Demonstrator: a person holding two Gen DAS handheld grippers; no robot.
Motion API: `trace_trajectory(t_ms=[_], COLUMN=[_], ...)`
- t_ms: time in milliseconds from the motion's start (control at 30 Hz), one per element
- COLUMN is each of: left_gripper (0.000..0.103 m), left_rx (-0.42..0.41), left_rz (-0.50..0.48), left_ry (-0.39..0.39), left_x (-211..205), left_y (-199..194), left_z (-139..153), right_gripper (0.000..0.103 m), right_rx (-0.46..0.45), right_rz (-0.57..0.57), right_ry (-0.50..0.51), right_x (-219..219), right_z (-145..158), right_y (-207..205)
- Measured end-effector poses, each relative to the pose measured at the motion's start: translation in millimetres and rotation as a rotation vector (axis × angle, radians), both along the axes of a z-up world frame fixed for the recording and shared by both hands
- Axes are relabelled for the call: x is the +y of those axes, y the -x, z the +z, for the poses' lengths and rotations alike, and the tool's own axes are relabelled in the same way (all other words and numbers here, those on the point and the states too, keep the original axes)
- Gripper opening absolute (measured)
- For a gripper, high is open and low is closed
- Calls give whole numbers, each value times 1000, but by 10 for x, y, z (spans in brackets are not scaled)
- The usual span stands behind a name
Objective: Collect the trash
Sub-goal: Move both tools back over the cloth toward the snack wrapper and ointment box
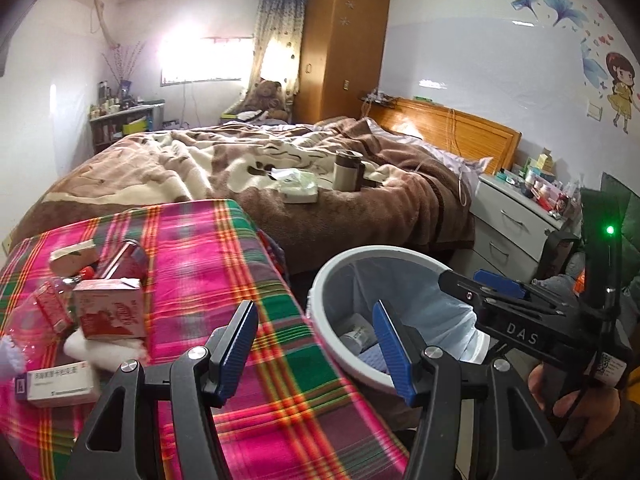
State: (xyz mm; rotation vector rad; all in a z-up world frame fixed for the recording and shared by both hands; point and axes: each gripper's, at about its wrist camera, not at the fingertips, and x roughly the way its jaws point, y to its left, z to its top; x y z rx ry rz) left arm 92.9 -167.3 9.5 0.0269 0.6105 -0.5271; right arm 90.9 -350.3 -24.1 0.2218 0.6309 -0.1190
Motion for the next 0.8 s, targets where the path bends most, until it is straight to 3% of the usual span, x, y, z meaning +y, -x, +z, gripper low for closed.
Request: trace_trajectory(t_ms=[800], left_gripper=[62], left_rx=[2], left_rz=[313], left_ry=[-4], left_x=[1835], left_y=[63], left_z=[-114], right_gripper=[62], right_rx=[39], right_rz=[326], right_ry=[-30], right_x=[1338], right_z=[-146], right_y=[-47])
